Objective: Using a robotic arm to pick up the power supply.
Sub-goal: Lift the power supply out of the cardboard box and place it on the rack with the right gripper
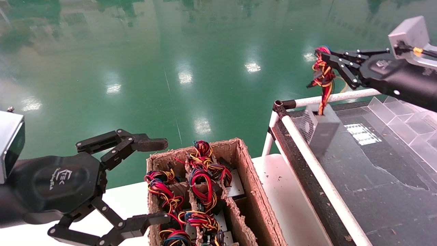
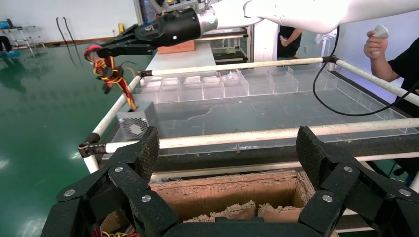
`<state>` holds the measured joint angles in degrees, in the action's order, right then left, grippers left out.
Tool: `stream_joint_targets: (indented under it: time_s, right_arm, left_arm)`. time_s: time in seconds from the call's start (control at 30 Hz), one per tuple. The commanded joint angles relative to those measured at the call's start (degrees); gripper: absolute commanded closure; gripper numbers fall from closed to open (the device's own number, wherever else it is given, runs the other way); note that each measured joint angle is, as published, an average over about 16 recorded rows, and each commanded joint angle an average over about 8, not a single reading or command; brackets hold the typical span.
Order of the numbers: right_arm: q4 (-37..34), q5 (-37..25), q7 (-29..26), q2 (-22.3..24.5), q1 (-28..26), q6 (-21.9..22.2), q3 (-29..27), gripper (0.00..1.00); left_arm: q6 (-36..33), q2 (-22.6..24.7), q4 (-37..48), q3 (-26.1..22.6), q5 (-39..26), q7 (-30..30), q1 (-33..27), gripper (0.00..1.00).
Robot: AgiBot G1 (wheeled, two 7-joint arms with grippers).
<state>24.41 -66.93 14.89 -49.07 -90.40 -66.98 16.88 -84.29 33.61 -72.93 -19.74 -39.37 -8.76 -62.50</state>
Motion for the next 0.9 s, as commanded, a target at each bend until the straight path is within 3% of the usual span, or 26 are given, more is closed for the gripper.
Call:
stream_joint_targets:
  time_s: [0.03,0.9]
  right_arm:
    - [-0.9,-0.2,0.4,-1.0,-0.8,0.5,0.1,1.00]
    - [-14.4,-3.4,10.3,-9.5,-8.9,8.2,1.6,1.00]
  left_arm:
    - [0.0,0.0,0.0,0.0,0.0,0.0,0.0,0.00]
    - [0.0,0.0,0.0,0.0,0.0,0.0,0.0,0.00]
